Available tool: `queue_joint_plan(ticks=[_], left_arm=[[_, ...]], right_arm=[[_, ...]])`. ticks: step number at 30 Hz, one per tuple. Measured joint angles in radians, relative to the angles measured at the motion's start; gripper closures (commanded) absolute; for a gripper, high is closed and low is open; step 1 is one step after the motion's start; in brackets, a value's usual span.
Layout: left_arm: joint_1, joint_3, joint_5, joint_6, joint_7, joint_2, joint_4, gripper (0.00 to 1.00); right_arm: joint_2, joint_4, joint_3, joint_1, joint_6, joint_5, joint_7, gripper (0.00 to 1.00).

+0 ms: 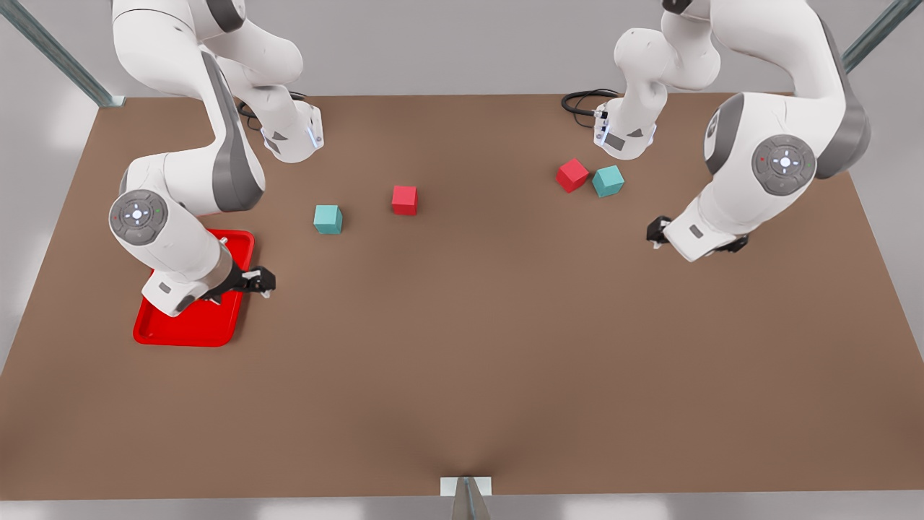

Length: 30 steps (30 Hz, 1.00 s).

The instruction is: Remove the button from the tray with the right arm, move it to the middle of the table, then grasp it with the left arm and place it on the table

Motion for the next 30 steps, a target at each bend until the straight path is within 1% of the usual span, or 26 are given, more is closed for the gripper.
queue_joint_plan(ticks=[4, 5, 7, 10, 12, 16, 18, 19, 21, 25, 30], left_arm=[[0.004, 0.001, 0.002, 0.022, -0.008, 0.014, 0.000, 0.00], [0.005, 0.001, 0.002, 0.025, -0.009, 0.018, 0.000, 0.00], [0.004, 0.001, 0.003, 0.031, -0.013, 0.025, 0.000, 0.00], [0.003, 0.001, 0.003, 0.037, -0.017, 0.034, 0.000, 0.00], [0.003, 0.001, 0.002, 0.039, -0.019, 0.040, 0.000, 0.00], [0.003, 0.001, 0.002, 0.043, -0.023, 0.045, -0.001, 0.00], [0.002, 0.001, 0.002, 0.044, -0.025, 0.046, -0.001, 0.00], [0.002, 0.001, 0.002, 0.044, -0.026, 0.046, -0.001, 0.00], [0.002, 0.001, 0.001, 0.044, -0.027, 0.047, -0.001, 0.00], [0.002, 0.001, 0.000, 0.045, -0.030, 0.050, -0.001, 0.00], [0.002, 0.001, -0.001, 0.046, -0.032, 0.057, -0.002, 0.00]], right_arm=[[0.005, 0.005, 0.000, 0.003, 0.010, -0.006, -0.001, 0.00], [0.006, 0.006, -0.001, -0.011, 0.005, -0.005, -0.002, 0.00], [0.055, 0.003, -0.001, -0.065, -0.018, -0.004, -0.002, 0.00], [0.086, -0.144, 0.000, -0.227, 0.003, -0.007, -0.021, 0.00], [0.071, -0.253, 0.001, -0.313, 0.033, -0.013, -0.039, 0.00], [-0.014, -0.440, 0.006, -0.394, 0.116, -0.029, -0.076, 0.00], [-0.065, -0.574, 0.006, -0.429, 0.201, -0.038, -0.094, 0.00], [-0.071, -0.609, 0.006, -0.443, 0.258, -0.053, -0.104, 0.00], [-0.033, -0.633, 0.005, -0.470, 0.386, -0.088, -0.133, 0.00], [0.086, -0.575, 0.006, -0.486, 0.589, -0.138, -0.210, 0.00], [0.143, -0.561, 0.009, -0.514, 0.727, -0.143, -0.302, 0.00]])
